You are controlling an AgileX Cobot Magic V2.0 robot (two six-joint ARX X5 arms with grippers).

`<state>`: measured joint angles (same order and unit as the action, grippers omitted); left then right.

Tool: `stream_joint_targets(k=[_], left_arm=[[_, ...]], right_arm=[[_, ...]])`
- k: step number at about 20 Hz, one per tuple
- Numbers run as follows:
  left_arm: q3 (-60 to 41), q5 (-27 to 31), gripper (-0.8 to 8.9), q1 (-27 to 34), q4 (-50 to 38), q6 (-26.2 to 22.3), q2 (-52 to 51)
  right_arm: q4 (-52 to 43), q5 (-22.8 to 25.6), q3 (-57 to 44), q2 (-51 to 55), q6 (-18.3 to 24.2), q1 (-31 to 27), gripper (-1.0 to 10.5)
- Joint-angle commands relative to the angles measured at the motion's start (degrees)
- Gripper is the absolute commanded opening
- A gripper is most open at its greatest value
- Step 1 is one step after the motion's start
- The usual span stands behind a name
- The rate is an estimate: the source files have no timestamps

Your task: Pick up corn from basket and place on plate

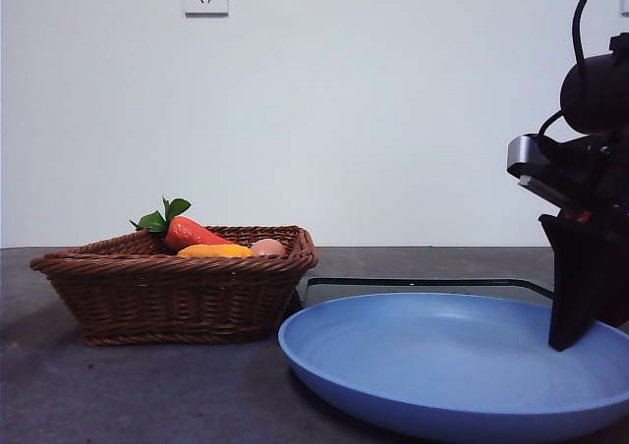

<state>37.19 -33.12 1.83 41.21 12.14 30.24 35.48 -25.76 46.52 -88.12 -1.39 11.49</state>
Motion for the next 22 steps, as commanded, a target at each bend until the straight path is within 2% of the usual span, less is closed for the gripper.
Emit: stream_joint_targets(k=[1, 7, 11, 12, 17, 22], left_arm=[[2.2, -0.3, 3.65, -1.1, -1.5, 0.9, 2.9], [7.4, 3.0, 3.65, -8.7, -8.3, 4.9, 17.2], [12.3, 10.9, 3.64, -16.1, -14.0, 10.0, 29.4], [14.6, 13.6, 3.64, -17.9, -14.3, 10.0, 33.1], [26.3, 18.7, 3.64, -22.7, -13.3, 11.5, 50.8], [38.8, 24.2, 3.64, -25.8, -4.4, 11.9, 66.7]], right_arm=[[2.3, 2.3, 0.5, 2.1, 0.6, -1.3, 0.0], [8.0, 5.7, 0.5, 16.7, 0.6, -4.2, 0.0], [10.0, 6.3, 0.7, 26.7, 0.5, -5.8, 0.0], [10.5, 6.3, 0.9, 28.8, 0.5, -6.1, 0.0], [11.6, 6.4, 0.9, 35.6, 0.5, -6.1, 0.0], [11.7, 6.3, 0.9, 37.2, 0.5, -6.1, 0.0]])
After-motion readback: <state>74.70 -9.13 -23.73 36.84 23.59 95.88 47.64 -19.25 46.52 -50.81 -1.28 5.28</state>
